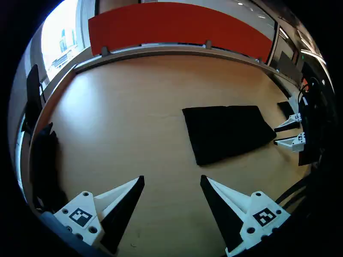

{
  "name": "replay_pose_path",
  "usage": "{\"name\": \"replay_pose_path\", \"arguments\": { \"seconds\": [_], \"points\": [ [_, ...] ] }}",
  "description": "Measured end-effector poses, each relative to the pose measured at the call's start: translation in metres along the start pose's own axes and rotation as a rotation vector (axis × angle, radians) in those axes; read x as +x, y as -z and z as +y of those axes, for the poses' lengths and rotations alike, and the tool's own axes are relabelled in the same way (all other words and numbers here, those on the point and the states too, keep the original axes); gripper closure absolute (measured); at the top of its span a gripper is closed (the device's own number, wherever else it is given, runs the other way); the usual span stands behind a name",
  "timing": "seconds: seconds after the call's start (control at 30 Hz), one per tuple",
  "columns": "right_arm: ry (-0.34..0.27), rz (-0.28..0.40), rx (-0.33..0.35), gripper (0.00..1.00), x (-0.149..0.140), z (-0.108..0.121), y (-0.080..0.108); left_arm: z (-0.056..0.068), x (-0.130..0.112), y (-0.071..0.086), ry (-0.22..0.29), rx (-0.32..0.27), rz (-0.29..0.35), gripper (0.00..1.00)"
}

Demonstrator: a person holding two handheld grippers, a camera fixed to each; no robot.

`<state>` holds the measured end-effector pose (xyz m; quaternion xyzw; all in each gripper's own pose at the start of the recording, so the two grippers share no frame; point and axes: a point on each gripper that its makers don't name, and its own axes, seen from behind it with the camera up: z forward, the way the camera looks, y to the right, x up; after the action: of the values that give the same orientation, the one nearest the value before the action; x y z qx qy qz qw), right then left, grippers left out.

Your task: Fold towel

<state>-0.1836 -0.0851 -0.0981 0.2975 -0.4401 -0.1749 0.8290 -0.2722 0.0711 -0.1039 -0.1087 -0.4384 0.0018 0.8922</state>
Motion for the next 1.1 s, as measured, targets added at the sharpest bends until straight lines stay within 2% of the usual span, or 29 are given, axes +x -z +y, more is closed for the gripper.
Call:
{"name": "replay_pose_path", "arguments": {
  "seconds": [0.17, 0.27, 0.5, 0.7, 0.83, 1.1],
  "points": [
    [0.004, -0.006, 0.007, 0.62, -0.0015, 0.0, 0.0005, -0.0011, -0.0016, 0.0009, 0.005, 0.002, -0.001, 0.03],
    [0.008, -0.006, 0.008, 0.71, -0.0017, 0.0002, 0.0008, -0.0011, -0.0026, 0.0011, 0.006, 0.002, -0.001, 0.03],
    [0.016, -0.013, 0.021, 0.74, -0.004, -0.0012, 0.0008, -0.0001, -0.0032, 0.0017, 0.004, 0.002, -0.001, 0.03],
    [0.028, -0.005, 0.022, 0.9, -0.0031, -0.001, 0.0017, -0.0009, -0.0039, 0.002, 0.006, 0.003, -0.001, 0.03],
    [0.03, -0.003, 0.02, 0.95, -0.0027, -0.0002, 0.0022, -0.0016, -0.0043, 0.0018, 0.007, 0.005, -0.002, 0.03],
    [0.034, -0.001, 0.009, 0.96, 0.0018, 0.0023, 0.004, -0.0039, -0.0045, 0.0024, 0.012, 0.009, 0.0, 0.03]
  ]
}}
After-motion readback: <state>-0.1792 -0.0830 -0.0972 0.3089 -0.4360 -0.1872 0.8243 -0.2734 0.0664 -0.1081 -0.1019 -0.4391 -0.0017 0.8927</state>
